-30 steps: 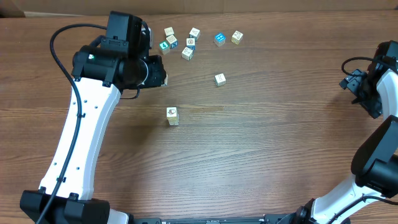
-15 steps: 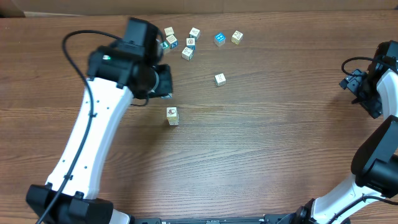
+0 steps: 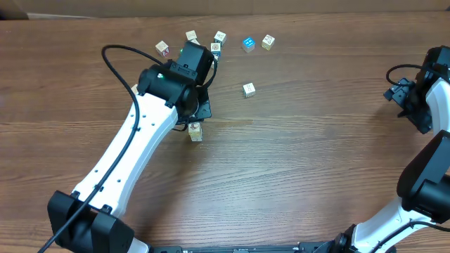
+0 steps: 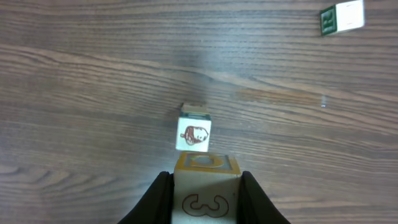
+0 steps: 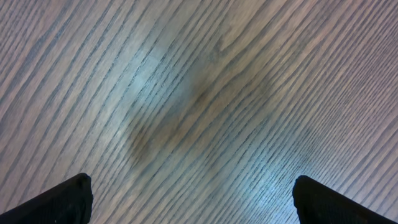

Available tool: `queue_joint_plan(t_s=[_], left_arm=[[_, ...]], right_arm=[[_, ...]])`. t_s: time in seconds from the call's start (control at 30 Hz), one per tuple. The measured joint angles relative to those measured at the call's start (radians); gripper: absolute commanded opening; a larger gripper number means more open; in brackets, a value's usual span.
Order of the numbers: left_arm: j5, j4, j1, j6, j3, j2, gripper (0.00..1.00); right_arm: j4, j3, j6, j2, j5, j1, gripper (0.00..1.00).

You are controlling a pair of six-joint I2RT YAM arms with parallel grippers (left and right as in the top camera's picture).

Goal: Form a tower

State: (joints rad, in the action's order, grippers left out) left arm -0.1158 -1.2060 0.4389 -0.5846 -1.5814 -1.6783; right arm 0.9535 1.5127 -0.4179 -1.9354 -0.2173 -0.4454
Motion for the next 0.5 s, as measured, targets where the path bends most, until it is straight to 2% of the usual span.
queue_joint_plan(t_s=[0.27,0.5], left_arm=[[-0.009,0.066,0.0,0.084,0.064,-0.007,0.04],[-0.01,0.123,0.0,0.095,0.138,-0.007,0.04]], right_arm=[[0.0,0.0,0.0,0.0,0.0,0.0,1.0],[0.0,0.0,0.0,0.0,0.0,0.0,1.0]])
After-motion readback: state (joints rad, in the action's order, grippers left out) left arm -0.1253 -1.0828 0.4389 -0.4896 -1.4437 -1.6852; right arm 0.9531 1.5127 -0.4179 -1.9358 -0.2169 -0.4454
